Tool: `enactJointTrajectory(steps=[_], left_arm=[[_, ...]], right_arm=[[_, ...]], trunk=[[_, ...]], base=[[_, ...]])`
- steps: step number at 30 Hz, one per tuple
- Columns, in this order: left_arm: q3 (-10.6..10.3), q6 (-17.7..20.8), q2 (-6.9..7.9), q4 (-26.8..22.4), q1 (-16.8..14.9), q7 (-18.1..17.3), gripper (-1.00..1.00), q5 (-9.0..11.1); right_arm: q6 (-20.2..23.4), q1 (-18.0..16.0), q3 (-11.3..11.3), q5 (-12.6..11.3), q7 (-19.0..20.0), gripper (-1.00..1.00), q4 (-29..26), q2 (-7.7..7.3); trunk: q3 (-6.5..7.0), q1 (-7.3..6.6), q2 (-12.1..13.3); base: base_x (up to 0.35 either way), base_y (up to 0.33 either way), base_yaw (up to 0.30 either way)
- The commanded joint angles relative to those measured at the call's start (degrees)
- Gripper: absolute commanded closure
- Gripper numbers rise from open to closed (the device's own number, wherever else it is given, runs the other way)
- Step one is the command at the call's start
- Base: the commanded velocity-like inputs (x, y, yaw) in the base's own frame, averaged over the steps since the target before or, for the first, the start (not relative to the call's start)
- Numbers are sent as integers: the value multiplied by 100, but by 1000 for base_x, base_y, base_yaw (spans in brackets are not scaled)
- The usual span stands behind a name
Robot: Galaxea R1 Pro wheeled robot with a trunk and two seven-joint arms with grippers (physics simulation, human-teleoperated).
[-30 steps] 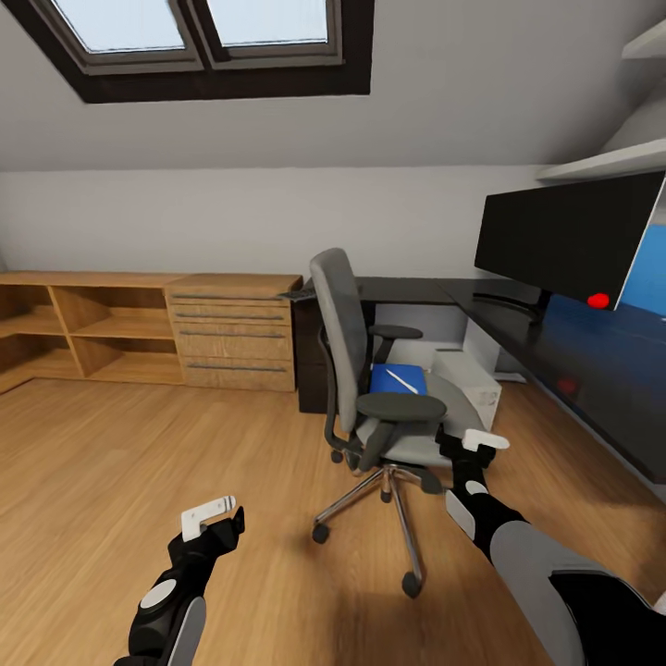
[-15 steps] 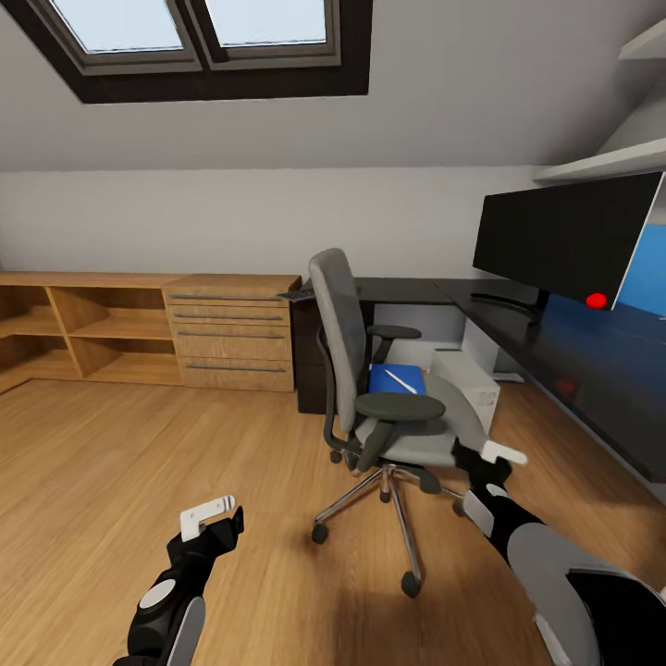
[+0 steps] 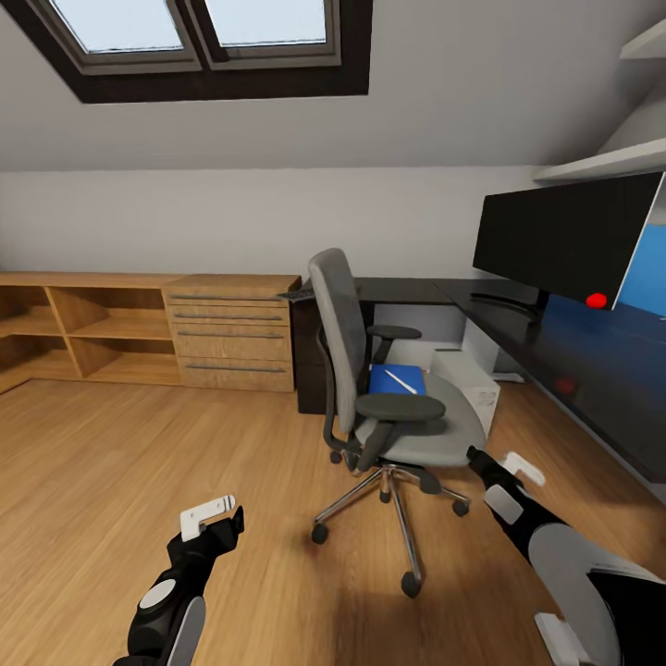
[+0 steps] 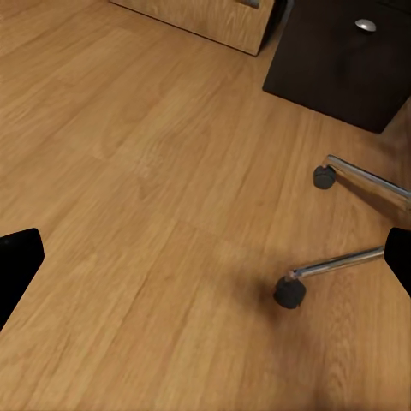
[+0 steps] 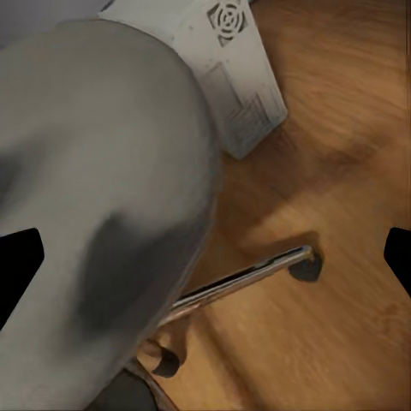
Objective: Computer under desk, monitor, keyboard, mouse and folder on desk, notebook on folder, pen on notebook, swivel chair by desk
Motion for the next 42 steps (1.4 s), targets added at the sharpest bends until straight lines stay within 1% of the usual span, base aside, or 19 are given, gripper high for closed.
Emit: enactJointTrajectory(steps=[1,2,3,4,6,7,9,10,11,15,22,25,31,36,42], left_arm=[[-5,19,-2,-8,-3,42,-100,60],[-6,18,-3,-8,-3,42,-100,60],[-7,18,-4,-8,-3,40,-100,60],[-7,18,-5,-8,-3,37,-100,61],[-7,18,-5,-8,-3,36,-100,61],[-7,18,-6,-8,-3,35,-100,64],[-8,18,-6,-8,-3,34,-100,64],[-10,18,-6,-8,-3,34,-100,66],[-12,18,-6,-8,-3,34,-100,67],[-15,18,-6,-9,-3,33,-100,65],[-16,25,-4,-9,-3,25,-100,68],[-16,31,-6,-6,-3,25,-100,69],[-24,35,-6,-8,-3,25,-100,67],[-25,34,-6,-10,-3,25,-100,62],[-18,28,-4,-16,-3,25,-100,60]], right_arm=[[-1,-3,-44,-113,2,-100,-1,-32],[2,-3,-45,-183,2,-100,-1,-53],[6,-3,-47,-342,2,-100,1,-93],[4,-3,-48,-606,2,-100,3,-136],[-4,-3,-48,-781,3,-100,1,-152],[-8,-3,-49,-934,1,-100,-1,-163],[-12,-3,-49,-1047,-2,-100,-4,-169],[-17,-3,-48,-1148,-1,-100,-7,-175],[-22,-3,-48,-1187,1,-100,-11,-177],[-33,-3,-40,-1226,6,-100,-29,-179],[-52,-3,-33,-1247,12,-100,-240,-192],[-50,-3,-34,-1251,12,-100,-254,-244],[-64,-3,-40,-1255,5,-100,-251,-304],[-58,-3,-40,-1256,-2,-100,-247,-323],[-40,-3,-47,-1261,-10,-100,-236,-387]], trunk=[[-6,-1,-2],[-6,-1,-2],[-6,-1,-2],[-6,-1,-2],[-6,-1,-2],[-6,-1,-2],[-6,-1,-2],[-6,-1,-2],[-6,-1,-2],[-6,-1,-2],[-6,-1,-2],[-6,-1,-2],[-6,-1,-2],[-6,-1,-2],[-6,-1,-2]], base=[[113,0,0],[148,0,0],[208,0,0],[263,0,0],[279,0,0],[297,0,0],[299,0,0],[280,0,0],[268,0,0],[277,0,0],[311,0,0],[319,0,0],[292,0,0],[126,0,0],[27,0,0]])
